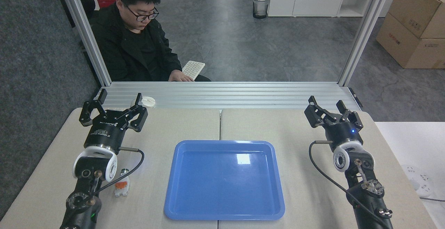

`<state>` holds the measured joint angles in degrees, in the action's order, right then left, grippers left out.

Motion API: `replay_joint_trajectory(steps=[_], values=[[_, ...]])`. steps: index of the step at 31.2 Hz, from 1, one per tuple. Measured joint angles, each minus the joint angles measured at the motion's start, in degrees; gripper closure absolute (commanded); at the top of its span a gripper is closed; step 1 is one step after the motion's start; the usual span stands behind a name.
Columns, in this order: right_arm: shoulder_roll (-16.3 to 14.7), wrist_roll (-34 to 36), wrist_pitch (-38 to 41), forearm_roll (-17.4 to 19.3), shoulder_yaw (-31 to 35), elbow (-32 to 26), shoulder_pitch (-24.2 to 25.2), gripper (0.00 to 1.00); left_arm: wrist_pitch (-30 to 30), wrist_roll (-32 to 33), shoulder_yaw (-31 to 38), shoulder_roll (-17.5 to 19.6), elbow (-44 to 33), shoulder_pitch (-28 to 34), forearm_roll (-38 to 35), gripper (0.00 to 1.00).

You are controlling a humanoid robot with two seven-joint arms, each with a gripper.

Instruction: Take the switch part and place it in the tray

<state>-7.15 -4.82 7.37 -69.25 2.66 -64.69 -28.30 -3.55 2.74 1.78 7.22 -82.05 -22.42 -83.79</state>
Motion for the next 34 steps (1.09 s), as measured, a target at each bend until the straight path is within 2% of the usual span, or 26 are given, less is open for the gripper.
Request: replay_joint_trajectory(steps=[34], values=[[0.0,0.0,0.0,0.0,-0.1,0.0,0.0,0.0,0.1,-0.5,0.7,-0.3,0.0,1.3,0.1,0.0]])
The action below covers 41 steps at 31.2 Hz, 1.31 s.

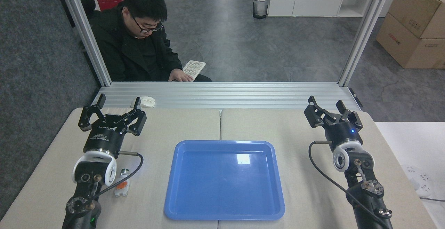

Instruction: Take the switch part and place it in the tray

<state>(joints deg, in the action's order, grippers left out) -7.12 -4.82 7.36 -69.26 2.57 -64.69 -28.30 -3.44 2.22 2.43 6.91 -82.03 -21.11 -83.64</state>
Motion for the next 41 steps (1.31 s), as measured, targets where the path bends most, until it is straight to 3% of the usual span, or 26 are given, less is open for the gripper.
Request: replay_joint_trajectory(steps=[41], values=[[0.0,0.0,0.0,0.1,0.1,0.0,0.0,0.0,0.0,0.0,0.1,-0.1,0.0,1.1,0.0,0.0]])
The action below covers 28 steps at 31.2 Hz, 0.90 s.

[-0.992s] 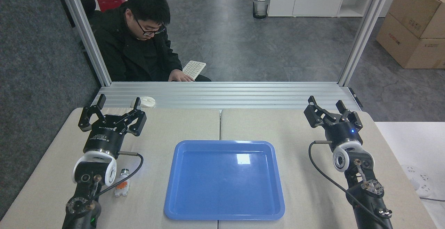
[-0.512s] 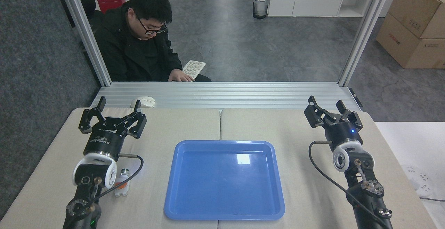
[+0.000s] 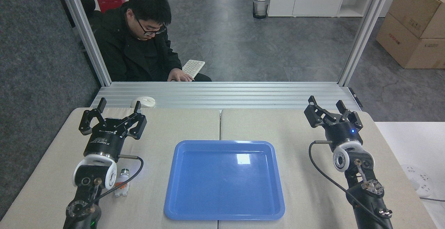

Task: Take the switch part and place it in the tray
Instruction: 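Lower the left gripper down toward the small white-and-orange switch part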

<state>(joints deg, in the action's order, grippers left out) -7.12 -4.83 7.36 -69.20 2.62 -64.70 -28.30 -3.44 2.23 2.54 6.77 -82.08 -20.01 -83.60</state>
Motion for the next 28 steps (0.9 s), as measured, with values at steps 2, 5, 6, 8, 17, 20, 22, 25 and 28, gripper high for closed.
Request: replay_joint_trajectory(steps=[2,5,6,8,17,20,22,25,28], values=[[0.0,0.0,0.0,0.0,0.0,0.0,0.0,0.0,0.0,0.0,0.0,0.0,0.0,0.0,0.0,0.0],[0.0,0.0,0.0,0.0,0.0,0.0,0.0,0.0,0.0,0.0,0.0,0.0,0.0,0.0,0.0,0.0],[0.0,0.0,0.0,0.0,0.0,0.0,0.0,0.0,0.0,0.0,0.0,0.0,0.0,0.0,0.0,0.0],[0.0,0.0,0.0,0.0,0.0,0.0,0.0,0.0,0.0,0.0,0.0,0.0,0.0,0.0,0.0,0.0],[0.0,0.0,0.1,0.0,0.0,0.0,0.0,0.0,0.0,-0.1,0.0,0.0,0.2,0.6,0.1,0.0],[0.0,0.0,0.1,-0.1,0.0,0.0,0.0,0.0,0.0,-0.1,0.0,0.0,0.5,1.2,0.1,0.0],[0.0,0.0,0.1,-0.1,0.0,0.0,0.0,0.0,0.0,-0.1,0.0,0.0,0.7,1.7,0.1,0.0],[0.0,0.0,0.1,-0.1,0.0,0.0,0.0,0.0,0.0,-0.1,0.0,0.0,1.1,2.6,0.2,0.0],[0.0,0.0,0.1,-0.1,0.0,0.0,0.0,0.0,0.0,-0.1,0.0,0.0,1.5,3.9,0.2,0.0]])
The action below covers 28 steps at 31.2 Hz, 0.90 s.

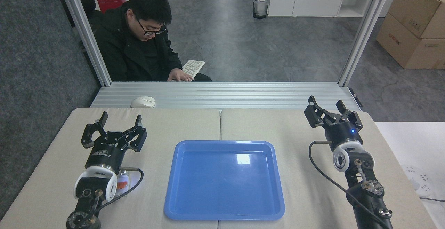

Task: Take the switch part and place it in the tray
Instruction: 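Lower the left gripper down toward the small white-and-orange switch part, then close the left gripper on the switch part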

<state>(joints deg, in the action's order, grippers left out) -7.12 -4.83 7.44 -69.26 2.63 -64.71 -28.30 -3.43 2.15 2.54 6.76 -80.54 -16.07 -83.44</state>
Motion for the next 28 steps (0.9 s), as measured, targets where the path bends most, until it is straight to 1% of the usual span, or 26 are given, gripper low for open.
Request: replay_joint_trajectory(steps=[12,28], values=[[0.0,0.0,0.0,0.0,0.0,0.0,0.0,0.0,0.0,0.0,-0.1,-0.8,2.2,4.9,-0.4,0.0],[0.0,0.0,-0.1,0.0,-0.1,0.0,0.0,0.0,0.1,0.0,-0.2,-1.3,6.4,9.0,-0.7,0.0]])
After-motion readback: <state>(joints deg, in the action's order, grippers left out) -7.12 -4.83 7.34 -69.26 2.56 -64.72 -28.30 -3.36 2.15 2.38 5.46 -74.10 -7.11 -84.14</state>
